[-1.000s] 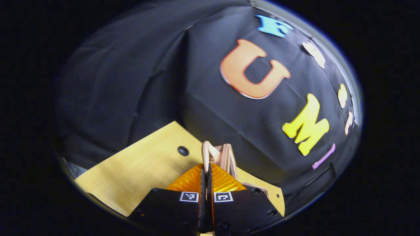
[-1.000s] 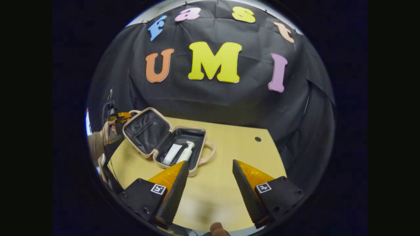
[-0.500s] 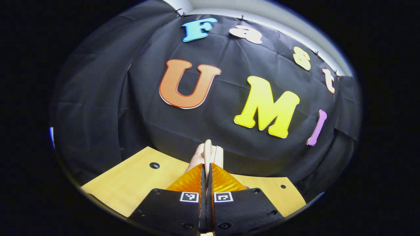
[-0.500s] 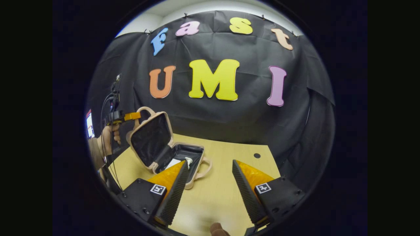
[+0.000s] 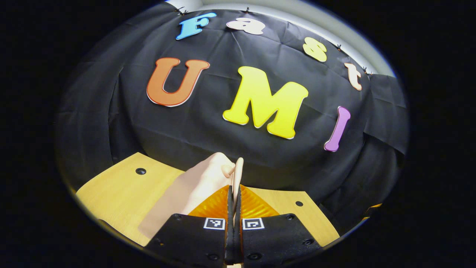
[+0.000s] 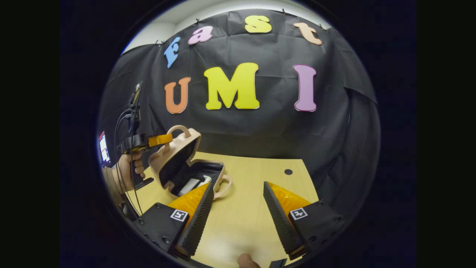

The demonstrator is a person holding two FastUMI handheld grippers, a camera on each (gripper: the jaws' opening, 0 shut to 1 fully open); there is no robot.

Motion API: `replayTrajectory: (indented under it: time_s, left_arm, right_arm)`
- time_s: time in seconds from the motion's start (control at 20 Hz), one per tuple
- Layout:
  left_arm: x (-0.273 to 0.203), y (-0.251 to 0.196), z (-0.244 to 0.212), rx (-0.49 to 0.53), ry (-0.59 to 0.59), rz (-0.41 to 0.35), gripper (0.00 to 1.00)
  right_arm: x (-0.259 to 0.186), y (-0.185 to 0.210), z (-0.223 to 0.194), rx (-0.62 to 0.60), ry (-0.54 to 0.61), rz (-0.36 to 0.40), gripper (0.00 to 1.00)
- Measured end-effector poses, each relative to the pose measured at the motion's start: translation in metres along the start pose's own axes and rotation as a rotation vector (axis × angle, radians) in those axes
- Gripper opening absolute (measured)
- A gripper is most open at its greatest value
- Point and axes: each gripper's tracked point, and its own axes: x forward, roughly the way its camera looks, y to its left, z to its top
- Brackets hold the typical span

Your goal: First open the suitcase, pack the skin care products into it, and then close the suitcase.

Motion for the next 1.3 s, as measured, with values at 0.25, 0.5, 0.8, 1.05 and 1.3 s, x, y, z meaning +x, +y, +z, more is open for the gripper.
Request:
replayTrajectory:
  time_s: [0.25,0.5,0.8,1.05,1.3]
  left_arm:
    - [0.031,-0.051,-0.062,0.086,0.119,-0.029,0.03]
    - [0.056,-0.079,-0.127,0.177,0.239,-0.012,0.03]
    - [0.069,-0.086,-0.177,0.297,0.336,0.067,0.04]
    - [0.066,-0.097,-0.194,0.28,0.388,0.066,0.25]
    - [0.029,-0.087,-0.138,0.206,0.307,0.057,0.64]
  right_arm:
    - [-0.007,-0.044,-0.015,0.016,0.02,-0.038,0.81]
    - [-0.02,-0.085,-0.036,0.042,0.047,-0.075,0.79]
    - [-0.027,-0.112,-0.062,0.113,0.101,-0.113,0.81]
    - [-0.031,-0.116,-0.04,0.11,0.055,-0.153,0.81]
    - [-0.031,-0.104,0.0,0.067,-0.035,-0.209,0.81]
